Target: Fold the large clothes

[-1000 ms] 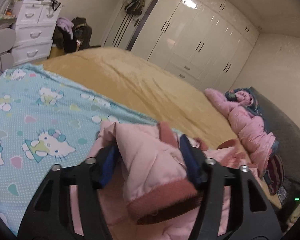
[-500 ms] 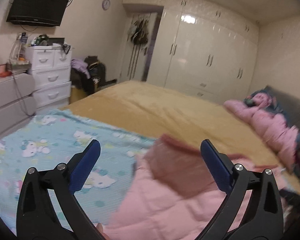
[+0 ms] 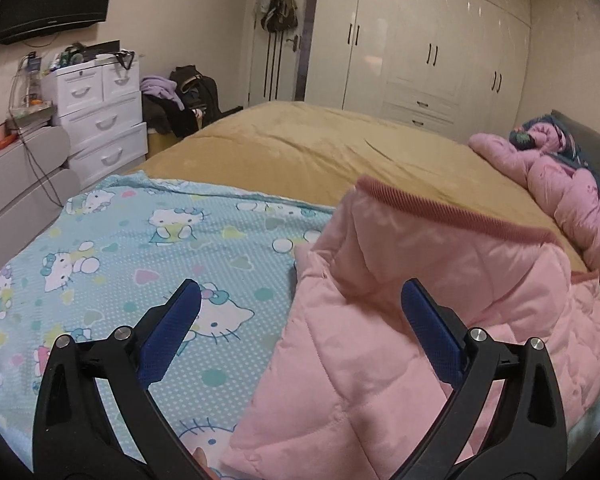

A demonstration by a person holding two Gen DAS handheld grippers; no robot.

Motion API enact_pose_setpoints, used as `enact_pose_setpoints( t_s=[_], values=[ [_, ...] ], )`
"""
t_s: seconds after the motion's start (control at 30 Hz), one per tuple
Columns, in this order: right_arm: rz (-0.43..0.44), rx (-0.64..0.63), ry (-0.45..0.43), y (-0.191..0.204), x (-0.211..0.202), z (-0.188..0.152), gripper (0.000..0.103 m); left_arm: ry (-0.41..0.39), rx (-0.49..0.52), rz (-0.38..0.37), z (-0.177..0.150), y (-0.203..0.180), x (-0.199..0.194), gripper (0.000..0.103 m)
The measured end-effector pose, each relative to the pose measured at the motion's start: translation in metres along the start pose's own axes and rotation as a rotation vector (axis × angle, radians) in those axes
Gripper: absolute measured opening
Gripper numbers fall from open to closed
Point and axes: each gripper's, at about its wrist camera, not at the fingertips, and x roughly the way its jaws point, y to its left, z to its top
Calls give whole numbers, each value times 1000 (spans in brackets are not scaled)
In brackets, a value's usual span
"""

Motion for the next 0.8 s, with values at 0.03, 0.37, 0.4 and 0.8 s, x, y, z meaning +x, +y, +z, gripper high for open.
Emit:
enact_pose_setpoints(
  t_s=[0.03, 0.37, 0.4, 0.8],
  values=[
    [-9, -14, 7, 0, 3, 2, 97, 6, 4, -5, -1, -1, 2, 94],
    [-92, -87, 54, -5, 39, 18, 97, 135, 19, -56, -18, -10, 43, 94],
    [-97, -91, 61, -7, 43, 18, 97, 159, 21, -66, -22, -11, 50, 94],
    [-75, -88, 106, -31, 74, 7, 29, 153, 11, -127, -31, -20, 70, 47]
  ],
)
